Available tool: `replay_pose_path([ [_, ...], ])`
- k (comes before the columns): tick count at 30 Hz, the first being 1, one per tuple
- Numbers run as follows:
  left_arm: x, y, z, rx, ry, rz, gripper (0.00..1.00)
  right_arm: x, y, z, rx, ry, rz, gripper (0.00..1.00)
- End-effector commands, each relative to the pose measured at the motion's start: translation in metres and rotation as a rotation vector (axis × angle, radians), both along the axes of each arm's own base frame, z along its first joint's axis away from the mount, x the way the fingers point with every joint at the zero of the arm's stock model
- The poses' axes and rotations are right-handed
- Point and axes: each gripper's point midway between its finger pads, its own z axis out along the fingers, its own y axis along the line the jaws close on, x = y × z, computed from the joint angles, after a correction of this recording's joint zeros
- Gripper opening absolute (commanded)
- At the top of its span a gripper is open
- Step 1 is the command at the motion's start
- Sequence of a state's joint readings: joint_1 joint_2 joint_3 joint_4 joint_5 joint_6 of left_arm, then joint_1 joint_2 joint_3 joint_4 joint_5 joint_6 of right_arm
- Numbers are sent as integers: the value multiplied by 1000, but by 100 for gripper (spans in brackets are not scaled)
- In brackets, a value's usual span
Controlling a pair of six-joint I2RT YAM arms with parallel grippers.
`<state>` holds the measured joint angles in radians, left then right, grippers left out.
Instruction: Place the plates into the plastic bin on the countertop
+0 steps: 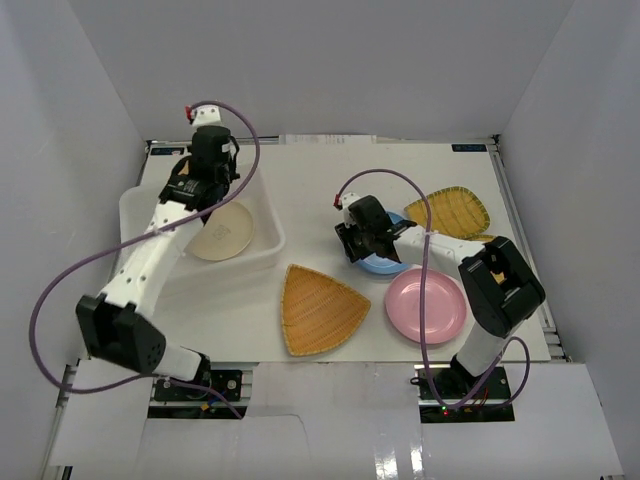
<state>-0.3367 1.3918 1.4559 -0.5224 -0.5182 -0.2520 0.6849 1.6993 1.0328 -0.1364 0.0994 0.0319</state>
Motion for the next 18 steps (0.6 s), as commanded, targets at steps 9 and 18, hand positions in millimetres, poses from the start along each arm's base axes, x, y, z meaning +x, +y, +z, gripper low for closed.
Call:
replay_pose_path([
  [9, -1, -8, -137, -13, 313, -33, 0, -1, 10, -3, -22, -34, 34, 8],
  [18, -2, -12, -185, -20, 392, -35, 9, 5, 19, 45, 72, -156, 24, 8],
])
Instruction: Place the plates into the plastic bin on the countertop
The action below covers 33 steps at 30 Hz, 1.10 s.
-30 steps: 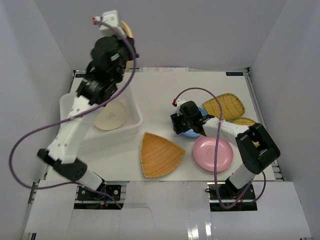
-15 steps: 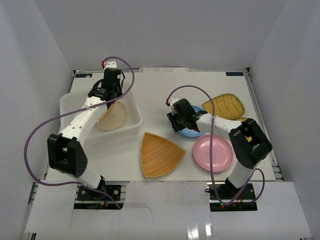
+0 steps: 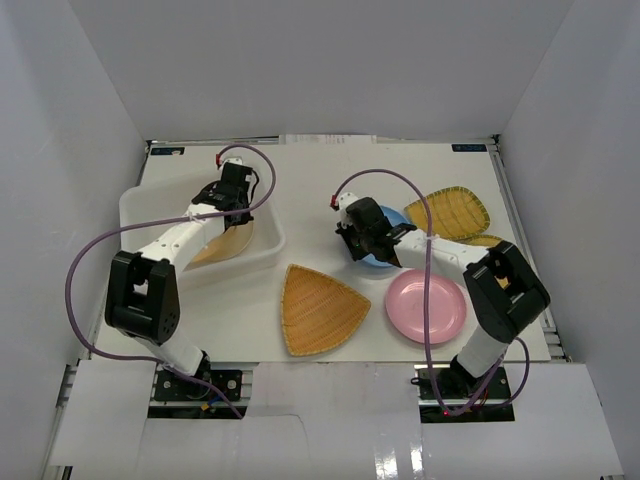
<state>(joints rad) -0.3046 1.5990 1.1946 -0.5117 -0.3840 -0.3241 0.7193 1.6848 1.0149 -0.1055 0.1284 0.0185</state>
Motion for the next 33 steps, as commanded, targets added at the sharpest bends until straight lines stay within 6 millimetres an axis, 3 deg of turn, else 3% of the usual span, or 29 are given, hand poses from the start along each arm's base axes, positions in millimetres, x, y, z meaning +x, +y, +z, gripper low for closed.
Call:
replay_pose_path([
  [1, 11, -4, 7, -28, -51, 11, 19, 9, 12, 48, 90, -129, 4, 8],
  [2, 11, -4, 6, -32, -49, 13, 42, 8, 14, 61, 111, -155, 10, 8],
  [6, 12, -9, 28, -71, -97, 8, 86, 6, 21, 101, 157, -230, 18, 8],
  [7, 11, -12, 46, -97, -133, -5, 94, 4, 28, 115, 176, -252, 29, 8],
  [8, 12, -15, 76, -135, -202, -9, 98, -1, 33, 129, 194, -274, 41, 8],
  [9, 14, -18, 84, -154, -218, -15, 98, -2, 37, 139, 208, -293, 45, 8],
  [11, 9, -26, 134, -231, -325, -52, 98, -4, 49, 170, 233, -353, 83, 8],
  [13, -2, -31, 196, -320, -463, -76, 98, -16, 70, 189, 258, -387, 135, 8],
  [14, -8, -36, 216, -359, -501, -102, 98, -16, 82, 205, 265, -423, 160, 8],
  [16, -22, -38, 262, -436, -613, -122, 98, -26, 103, 219, 270, -455, 200, 8],
  [19, -74, -29, 339, -535, -828, -171, 98, -29, 149, 241, 269, -513, 270, 8],
  [20, -85, -26, 352, -547, -870, -175, 98, -28, 157, 244, 250, -538, 271, 8],
  [21, -96, -23, 366, -564, -916, -181, 98, -39, 174, 247, 244, -555, 311, 8],
  [22, -105, -20, 376, -575, -950, -187, 98, -38, 192, 233, 209, -553, 338, 8],
  [23, -122, -16, 389, -589, -993, -198, 98, -38, 207, 253, 225, -602, 369, 8],
  [24, -130, -17, 397, -604, -1013, -222, 98, -44, 230, 234, 201, -590, 416, 8],
  [26, -142, -19, 403, -629, -1026, -249, 98, -51, 258, 231, 217, -593, 488, 8],
  [27, -150, -24, 406, -645, -1026, -290, 98, -55, 273, 249, 250, -634, 516, 8],
  [28, -153, -26, 406, -659, -1020, -304, 98, -53, 290, 226, 226, -623, 543, 8],
  [29, -156, -29, 405, -669, -1015, -317, 98, -57, 304, 221, 240, -625, 582, 8],
  [30, -159, -29, 405, -677, -1016, -321, 98, -57, 316, 236, 270, -664, 600, 8],
  [31, -163, -38, 401, -694, -994, -371, 98, -55, 331, 212, 254, -648, 628, 8],
  [33, -170, -45, 399, -718, -983, -418, 98, -54, 356, 195, 283, -667, 660, 8],
])
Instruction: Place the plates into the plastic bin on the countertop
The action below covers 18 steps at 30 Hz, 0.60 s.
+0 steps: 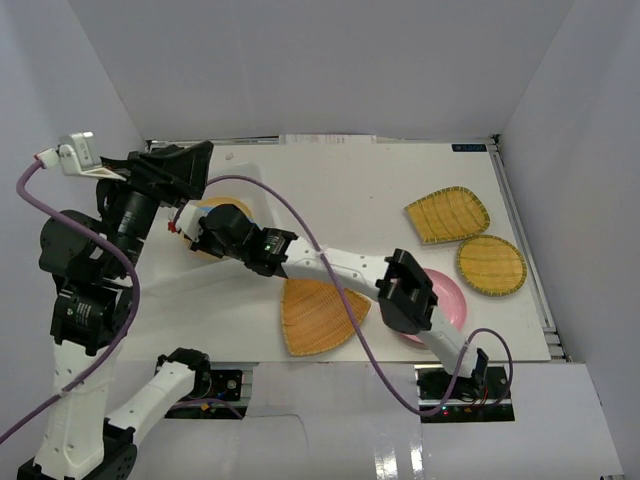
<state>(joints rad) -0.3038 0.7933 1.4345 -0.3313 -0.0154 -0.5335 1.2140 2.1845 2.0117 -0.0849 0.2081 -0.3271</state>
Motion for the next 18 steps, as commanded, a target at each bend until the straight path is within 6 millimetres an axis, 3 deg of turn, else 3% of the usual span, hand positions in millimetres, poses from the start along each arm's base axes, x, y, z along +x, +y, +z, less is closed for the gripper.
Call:
replay_pose_path([
  [1, 4, -26, -26, 38, 73, -131, 98, 5, 39, 15, 89, -97, 84, 8],
  [2, 2, -26, -25, 41, 67, -136, 98, 5, 46, 7, 82, -101, 87, 8],
  [3, -1, -27, -24, 46, 61, -143, 98, 10, 54, -18, 55, -96, 74, 11],
  [5, -5, -30, -22, 55, 53, -165, 98, 20, 57, -13, 81, -111, 17, 33],
  [6, -7, -31, -22, 55, 52, -174, 98, 23, 56, -10, 88, -110, -3, 59],
  [8, -16, -37, -18, 59, 36, -222, 98, 23, 49, 1, 117, -81, -9, 79],
  [9, -18, -40, -17, 62, 32, -244, 98, 20, 39, 37, 176, -82, -3, 82],
  [10, -19, -44, -17, 63, 36, -268, 98, 18, 32, 33, 188, -63, 7, 82],
  [11, -23, -50, -17, 70, 35, -310, 98, 16, 25, 46, 236, -21, 28, 82],
  [12, -25, -54, -15, 67, 35, -337, 98, 9, 8, 91, 317, -18, 47, 82],
  [13, -28, -57, -13, 66, 32, -358, 98, 4, -1, 102, 353, 7, 67, 81],
  [14, -30, -61, -12, 66, 32, -387, 98, 0, -12, 91, 380, 74, 89, 80],
  [15, -31, -63, -12, 62, 32, -403, 98, -7, -38, 133, 463, 62, 93, 77],
  [17, -31, -66, -13, 44, 44, -425, 98, -14, -66, 143, 514, 85, 98, 72],
  [18, -28, -69, -19, 39, 68, -441, 98, -26, -95, 132, 504, 122, 77, 65],
])
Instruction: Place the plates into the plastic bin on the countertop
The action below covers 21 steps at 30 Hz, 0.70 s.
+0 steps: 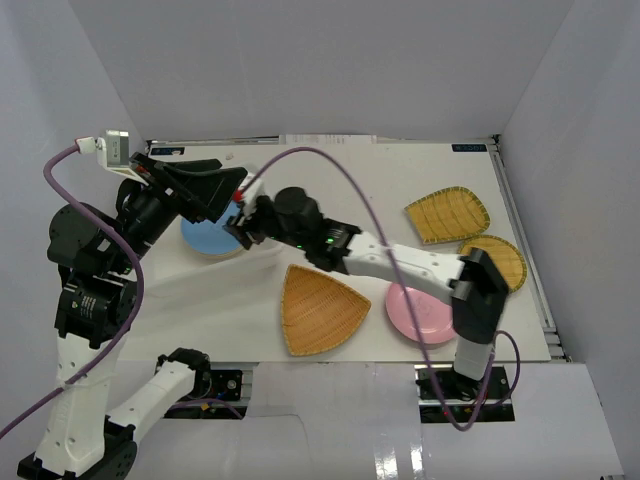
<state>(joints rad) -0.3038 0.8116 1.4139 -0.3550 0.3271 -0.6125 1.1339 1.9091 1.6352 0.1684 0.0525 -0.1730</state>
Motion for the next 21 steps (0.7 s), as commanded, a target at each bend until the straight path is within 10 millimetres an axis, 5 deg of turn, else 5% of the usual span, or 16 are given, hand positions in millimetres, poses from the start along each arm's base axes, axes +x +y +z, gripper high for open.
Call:
replay_pose_path([
  [1, -6, -16, -2, -26, 39, -111, 98, -21, -63, 81, 273, 28, -23, 61],
  [2, -2, -21, -8, -30, 64, -133, 98, -12, -88, 73, 267, 37, -119, 58],
  [4, 15, -39, -47, -24, 189, -214, 93, -15, -151, 39, 258, 107, -260, 32],
  [5, 21, -46, -57, -47, 230, -252, 89, 7, -190, 28, 273, 121, -417, 24],
  [6, 32, -58, -80, -47, 300, -293, 76, 5, -233, 6, 265, 165, -505, 9],
  [8, 37, -93, -135, -2, 416, -369, 70, 30, -302, -13, 354, 272, -722, 8],
  [10, 58, -128, -195, 96, 539, -344, 66, 29, -358, -31, 395, 320, -864, 8],
  [11, 43, -158, -213, 169, 562, -424, 66, 39, -392, -32, 419, 319, -955, 13],
  [13, 52, -195, -265, 276, 661, -449, 66, 37, -428, -24, 448, 306, -1006, 24],
  [15, 45, -222, -293, 367, 675, -488, 67, 34, -444, -11, 464, 288, -1020, 41],
  [16, 50, -234, -327, 430, 726, -483, 70, 33, -451, -6, 456, 293, -1022, 45],
  [17, 52, -246, -329, 458, 723, -491, 71, 32, -453, -2, 451, 285, -1015, 52],
  [18, 47, -257, -361, 533, 768, -530, 75, 29, -455, 7, 457, 279, -1005, 53],
  [19, 53, -263, -347, 527, 722, -536, 76, 28, -455, 9, 461, 277, -999, 54],
  [20, 54, -269, -381, 603, 780, -522, 77, 25, -456, 20, 480, 256, -986, 54],
  [21, 61, -281, -376, 620, 741, -535, 78, 23, -455, 26, 488, 247, -977, 54],
])
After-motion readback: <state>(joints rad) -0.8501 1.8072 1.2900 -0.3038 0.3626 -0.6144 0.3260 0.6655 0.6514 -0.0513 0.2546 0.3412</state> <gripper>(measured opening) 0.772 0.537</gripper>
